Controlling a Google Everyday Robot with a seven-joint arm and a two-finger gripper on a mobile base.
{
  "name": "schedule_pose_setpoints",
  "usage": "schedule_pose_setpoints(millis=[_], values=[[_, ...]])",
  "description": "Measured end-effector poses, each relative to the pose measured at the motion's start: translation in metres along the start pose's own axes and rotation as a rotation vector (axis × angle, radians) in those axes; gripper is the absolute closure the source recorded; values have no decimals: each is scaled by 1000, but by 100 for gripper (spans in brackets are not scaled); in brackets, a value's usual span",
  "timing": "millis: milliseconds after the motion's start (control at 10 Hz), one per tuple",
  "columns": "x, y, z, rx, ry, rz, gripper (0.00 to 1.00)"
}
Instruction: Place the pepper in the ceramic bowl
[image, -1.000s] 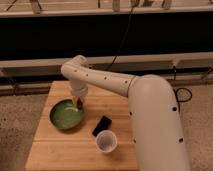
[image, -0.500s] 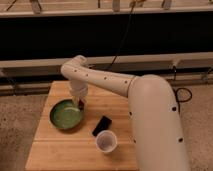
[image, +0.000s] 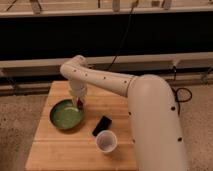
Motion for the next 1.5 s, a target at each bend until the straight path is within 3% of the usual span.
schedule_pose_setpoints(millis=[200, 500, 1500], values=[[0, 0, 0, 0, -1, 0, 72], [-1, 0, 1, 0, -4, -2, 61], [-2, -1, 1, 0, -11, -6, 61]])
